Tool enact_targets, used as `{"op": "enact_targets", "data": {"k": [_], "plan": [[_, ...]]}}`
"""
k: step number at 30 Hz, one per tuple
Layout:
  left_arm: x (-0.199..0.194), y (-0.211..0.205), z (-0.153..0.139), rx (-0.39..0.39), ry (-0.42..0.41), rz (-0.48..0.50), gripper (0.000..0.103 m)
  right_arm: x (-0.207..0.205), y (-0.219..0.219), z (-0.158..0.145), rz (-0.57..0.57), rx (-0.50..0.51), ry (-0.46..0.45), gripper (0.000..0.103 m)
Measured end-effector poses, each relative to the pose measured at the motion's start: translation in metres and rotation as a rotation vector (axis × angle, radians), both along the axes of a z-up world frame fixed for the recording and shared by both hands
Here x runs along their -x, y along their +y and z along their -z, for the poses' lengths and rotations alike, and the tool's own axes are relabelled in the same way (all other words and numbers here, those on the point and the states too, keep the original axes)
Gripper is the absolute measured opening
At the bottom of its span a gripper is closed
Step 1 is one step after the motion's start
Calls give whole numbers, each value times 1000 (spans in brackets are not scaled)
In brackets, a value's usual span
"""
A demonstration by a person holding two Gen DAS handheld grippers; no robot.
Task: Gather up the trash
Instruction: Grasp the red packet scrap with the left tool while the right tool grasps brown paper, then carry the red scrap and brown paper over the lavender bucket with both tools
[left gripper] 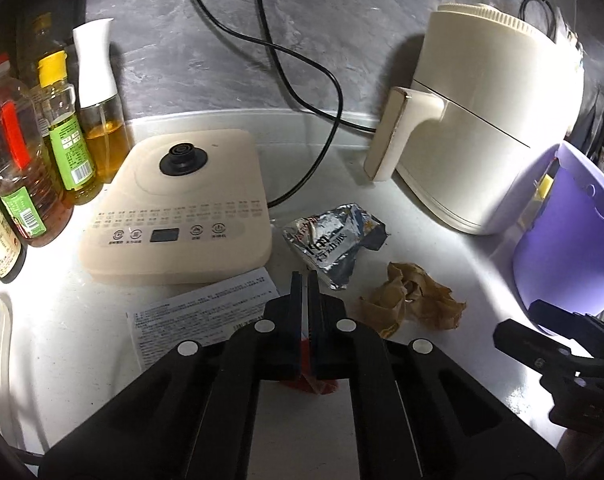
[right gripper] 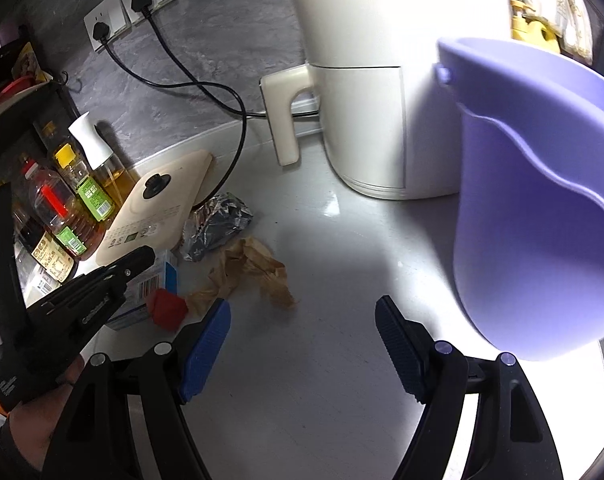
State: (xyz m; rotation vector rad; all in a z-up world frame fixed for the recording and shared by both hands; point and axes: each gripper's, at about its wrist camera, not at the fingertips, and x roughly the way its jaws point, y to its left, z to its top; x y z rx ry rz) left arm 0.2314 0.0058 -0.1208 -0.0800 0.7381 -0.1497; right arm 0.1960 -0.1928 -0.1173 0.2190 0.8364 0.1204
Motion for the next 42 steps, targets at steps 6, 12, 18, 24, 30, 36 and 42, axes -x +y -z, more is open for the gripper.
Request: {"op": "enact_targets", "data": {"k": [6,12,18,24,30,36,42], "plan": [[-3,5,4,22,12,-17,4,-15,12,8,-27,7,23,65],[-5,11,1,40,22,-33,7,-32,19,19,-45,-8,48,54],[-1,7,2,3,38,-39,17,-37,18,30,-83,-54,81,16],[6,1,2,-12,32,-62,32,-22,5,24,-81,-52,56,14],[19,-10,5,-24,30,-79,43,2,-8,18,-79,-39,39,14],[27,-23,17,-51,43,-75,47,25,-22,18,-74,-38,38,14],[32,-36,30,-61,73,-71,29,40,-33,21,-59,-40,42,14]]}}
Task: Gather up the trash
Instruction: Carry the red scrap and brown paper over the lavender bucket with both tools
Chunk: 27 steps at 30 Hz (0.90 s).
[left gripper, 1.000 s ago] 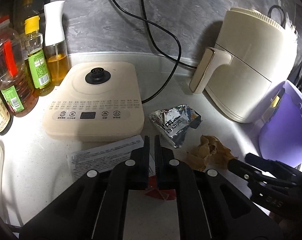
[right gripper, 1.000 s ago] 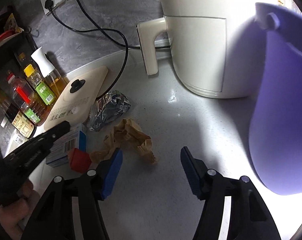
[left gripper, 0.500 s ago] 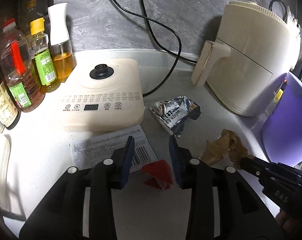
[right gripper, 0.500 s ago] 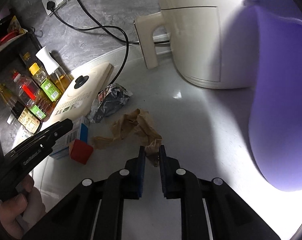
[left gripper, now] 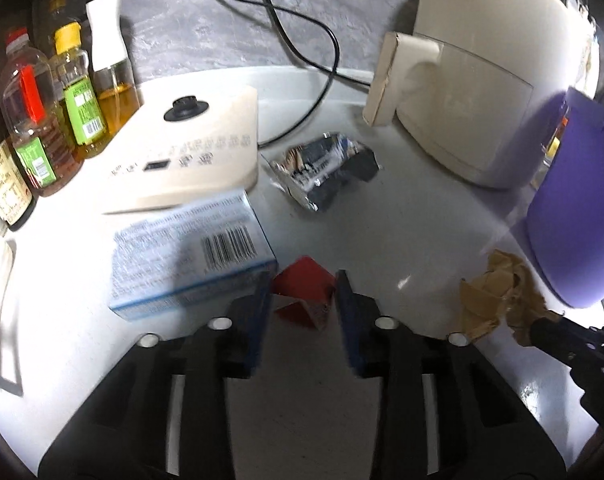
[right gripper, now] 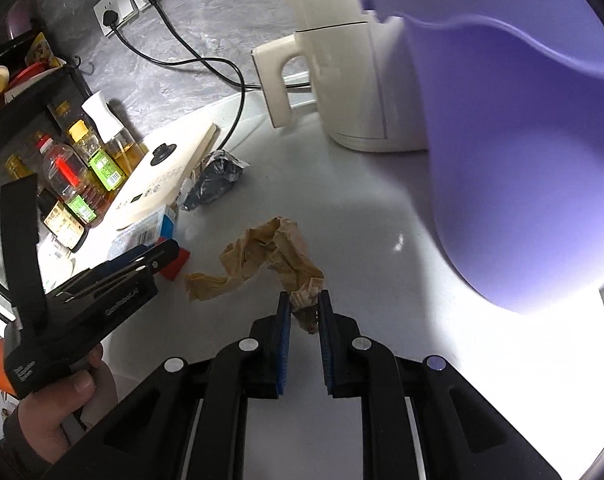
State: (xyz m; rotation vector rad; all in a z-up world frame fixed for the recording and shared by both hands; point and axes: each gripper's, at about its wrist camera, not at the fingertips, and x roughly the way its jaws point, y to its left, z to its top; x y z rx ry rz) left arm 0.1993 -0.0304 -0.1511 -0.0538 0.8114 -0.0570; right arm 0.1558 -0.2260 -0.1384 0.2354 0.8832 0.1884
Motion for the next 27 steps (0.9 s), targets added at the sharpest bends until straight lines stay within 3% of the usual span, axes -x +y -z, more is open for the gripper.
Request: {"op": "enact_targets", "data": {"k": [3,10,27], "plan": [[3,-4,-2,15,-8,-1,19,7,-8,2,14,-3,3,14],[16,-19,-28,11,-61,25,18,21,-18,-9,22,-18,-15,14],[50,-38,-131,-34,-261,53,18,47,-30,-108,40,-62,-247,14]]}}
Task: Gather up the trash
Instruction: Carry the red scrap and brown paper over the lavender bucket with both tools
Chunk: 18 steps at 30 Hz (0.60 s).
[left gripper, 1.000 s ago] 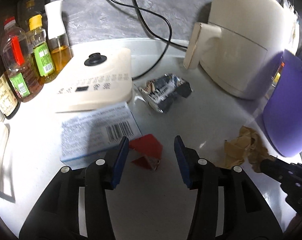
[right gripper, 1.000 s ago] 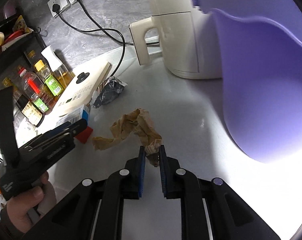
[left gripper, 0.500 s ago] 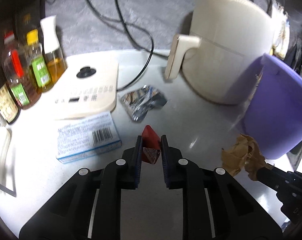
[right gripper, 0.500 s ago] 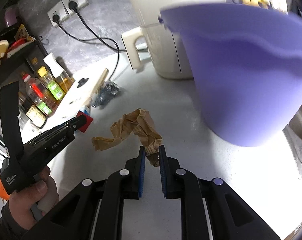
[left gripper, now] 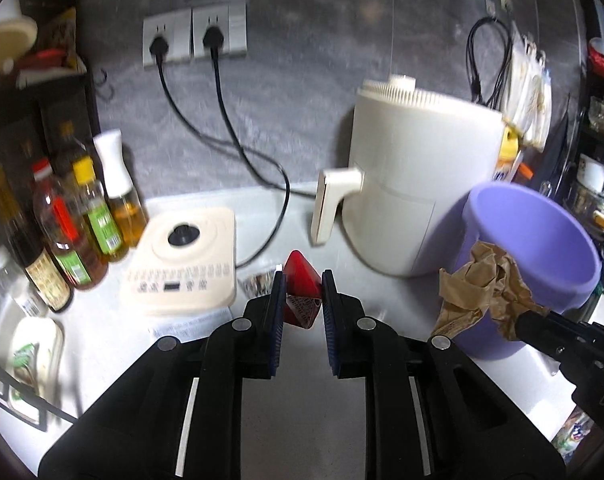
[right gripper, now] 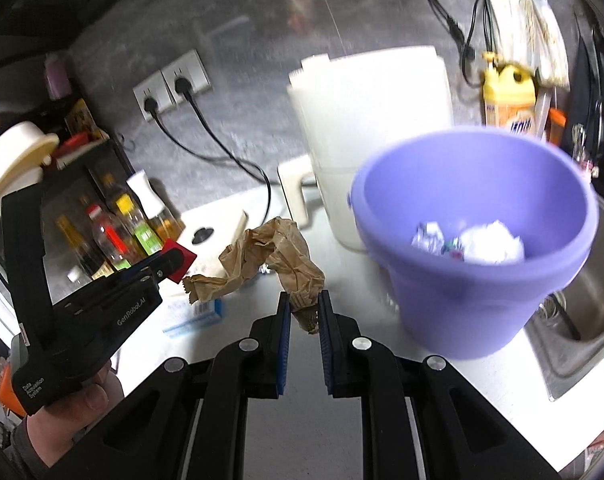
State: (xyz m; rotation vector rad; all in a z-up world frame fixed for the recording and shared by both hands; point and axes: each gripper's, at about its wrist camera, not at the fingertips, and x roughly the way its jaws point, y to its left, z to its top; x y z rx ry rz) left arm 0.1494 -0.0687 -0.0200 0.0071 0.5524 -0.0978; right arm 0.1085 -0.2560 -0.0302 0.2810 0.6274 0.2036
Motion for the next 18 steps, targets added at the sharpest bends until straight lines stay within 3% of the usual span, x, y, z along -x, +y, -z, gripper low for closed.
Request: {"op": "enact_targets", "data": {"k": [9,18], "plan": [[10,-12,-33,-22,-66,22,18,17,-22,-43,50,-9,-113,14],[8,-34,-44,-7,-99,65,18,11,-52,-51,130,-5,-127,14]]}}
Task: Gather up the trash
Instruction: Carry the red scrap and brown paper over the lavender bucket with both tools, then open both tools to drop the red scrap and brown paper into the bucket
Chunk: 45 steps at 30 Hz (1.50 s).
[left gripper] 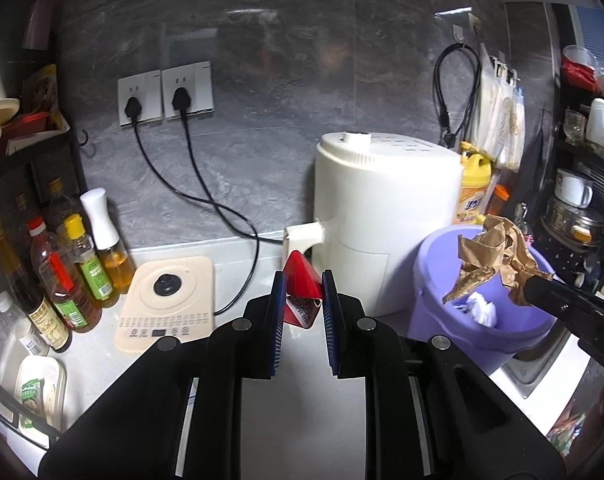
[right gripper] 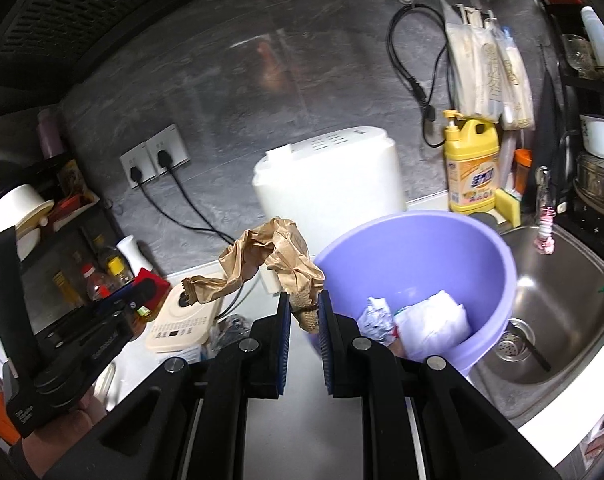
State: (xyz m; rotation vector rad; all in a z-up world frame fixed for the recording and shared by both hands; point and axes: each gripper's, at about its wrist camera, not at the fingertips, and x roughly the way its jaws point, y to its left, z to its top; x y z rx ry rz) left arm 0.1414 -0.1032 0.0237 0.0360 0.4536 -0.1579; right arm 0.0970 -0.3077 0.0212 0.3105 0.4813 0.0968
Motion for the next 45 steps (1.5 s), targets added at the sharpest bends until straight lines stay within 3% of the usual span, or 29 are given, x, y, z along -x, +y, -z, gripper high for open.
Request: {"op": "enact_targets", "data": {"k": [11,14,29,30,33,39,45], "plan": [[-20,-29,1,15,4,55,18,-3,-28,4,106,-6,15,18],[-26,-39,3,25,8,84,18,-1,-34,9,149,-4,18,51],[-33,-106,4,50,14,276,20,28,-70,21,279,-23,46,51],[-32,-113,4,49,22,298,22,31,-73,22,287,-24,48,51],[-32,-126,9,28,54,323,48,39,-78,22,307,-22,49,51],[-24,-115,15,26,61,305,61,49,-75,20,310,-13,46,51],[-13,-74,9,16,31,227,86,43,-54,22,257,-9,51,51]]}}
